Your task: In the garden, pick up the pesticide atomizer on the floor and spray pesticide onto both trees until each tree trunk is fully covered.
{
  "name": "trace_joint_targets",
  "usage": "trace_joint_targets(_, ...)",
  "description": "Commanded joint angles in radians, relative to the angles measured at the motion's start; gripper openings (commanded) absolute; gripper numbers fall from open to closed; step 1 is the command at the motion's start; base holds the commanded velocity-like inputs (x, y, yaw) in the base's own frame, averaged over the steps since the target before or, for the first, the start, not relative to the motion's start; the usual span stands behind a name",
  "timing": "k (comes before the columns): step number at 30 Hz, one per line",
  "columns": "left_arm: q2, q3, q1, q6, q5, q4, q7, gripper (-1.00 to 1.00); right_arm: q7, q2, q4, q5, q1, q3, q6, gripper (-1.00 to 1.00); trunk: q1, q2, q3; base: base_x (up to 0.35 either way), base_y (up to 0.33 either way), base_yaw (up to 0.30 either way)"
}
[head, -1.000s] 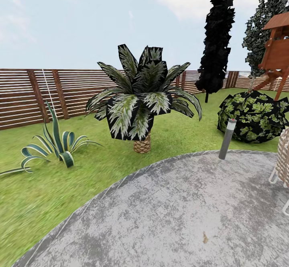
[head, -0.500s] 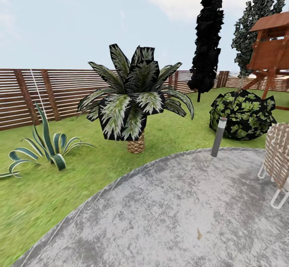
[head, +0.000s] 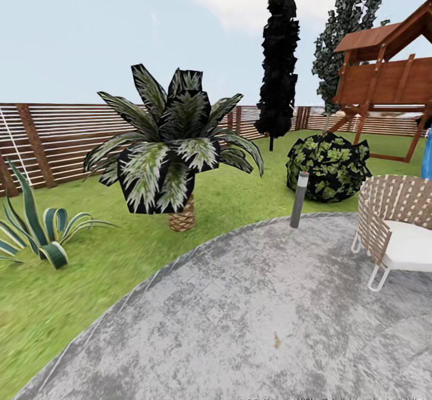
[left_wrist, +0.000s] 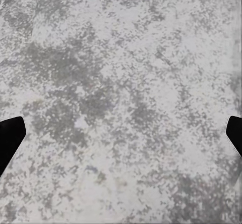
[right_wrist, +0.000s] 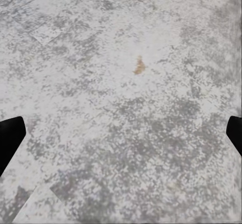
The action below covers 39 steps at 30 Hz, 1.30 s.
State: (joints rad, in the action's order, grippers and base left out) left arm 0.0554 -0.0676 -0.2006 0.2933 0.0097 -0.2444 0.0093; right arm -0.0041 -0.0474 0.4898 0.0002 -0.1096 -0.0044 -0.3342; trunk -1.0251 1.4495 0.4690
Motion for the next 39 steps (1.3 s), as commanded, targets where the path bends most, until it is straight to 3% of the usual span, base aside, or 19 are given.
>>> trace_joint_targets(1,0.000,-0.003,0.000,0.003,0.000,0.000,0.000,1.00,-0.001,0.000,-0.001,0.000,-0.001,0.000,-0.003,1.00,-0.004,0.008,0.004,0.000,0.000,-0.271)
trace_joint_targets(17,-0.001,-0.004,-0.001,0.003,0.000,0.000,0.000,1.00,-0.001,0.000,0.000,0.000,-0.001,-0.001,-0.004,1.00,-0.065,0.120,0.056,0.000,0.000,-0.275)
trace_joint_targets(39,-0.002,-0.004,0.000,0.016,0.000,0.000,0.000,1.00,-0.001,0.000,-0.001,0.000,-0.001,0.000,-0.003,1.00,-0.149,0.274,0.150,0.000,0.000,-0.213)
